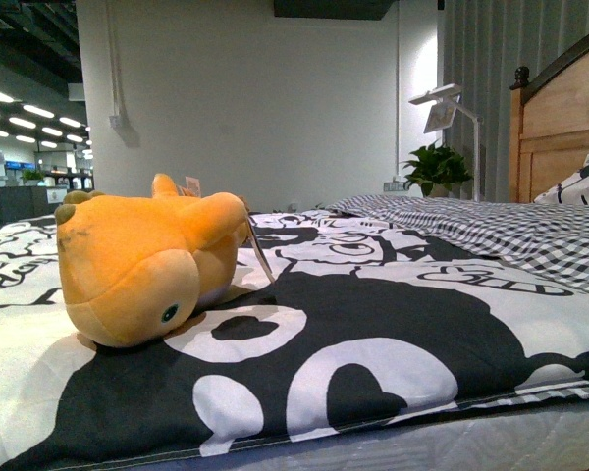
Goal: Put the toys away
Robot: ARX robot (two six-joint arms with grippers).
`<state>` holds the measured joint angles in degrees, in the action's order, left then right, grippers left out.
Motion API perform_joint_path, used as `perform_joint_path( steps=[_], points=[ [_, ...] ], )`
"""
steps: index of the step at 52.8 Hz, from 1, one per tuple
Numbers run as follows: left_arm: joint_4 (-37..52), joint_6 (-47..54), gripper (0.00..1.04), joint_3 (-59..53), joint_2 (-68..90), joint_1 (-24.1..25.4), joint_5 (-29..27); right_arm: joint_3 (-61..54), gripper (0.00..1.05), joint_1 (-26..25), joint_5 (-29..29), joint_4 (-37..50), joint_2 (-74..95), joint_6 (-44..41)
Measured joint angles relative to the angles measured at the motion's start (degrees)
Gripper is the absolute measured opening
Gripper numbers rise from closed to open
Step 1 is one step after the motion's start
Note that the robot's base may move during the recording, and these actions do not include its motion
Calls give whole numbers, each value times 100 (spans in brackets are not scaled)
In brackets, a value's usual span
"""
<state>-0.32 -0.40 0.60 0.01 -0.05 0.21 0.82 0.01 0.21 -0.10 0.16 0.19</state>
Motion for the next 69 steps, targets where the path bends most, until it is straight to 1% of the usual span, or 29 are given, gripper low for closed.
perform_joint_path(
  steps=[60,63,65,69],
  points=[
    [7,-2,98,0,4,0,-22,0,98,0,-44,4,4,-2],
    [7,0,98,0,4,0,-20,15,98,72,348,-96,96,275],
    [7,-2,98,0,4,0,-22,15,98,81,474,-66,229,555],
    [7,-2,98,0,4,0,-20,22,98,22,470,146,592,938]
  ],
)
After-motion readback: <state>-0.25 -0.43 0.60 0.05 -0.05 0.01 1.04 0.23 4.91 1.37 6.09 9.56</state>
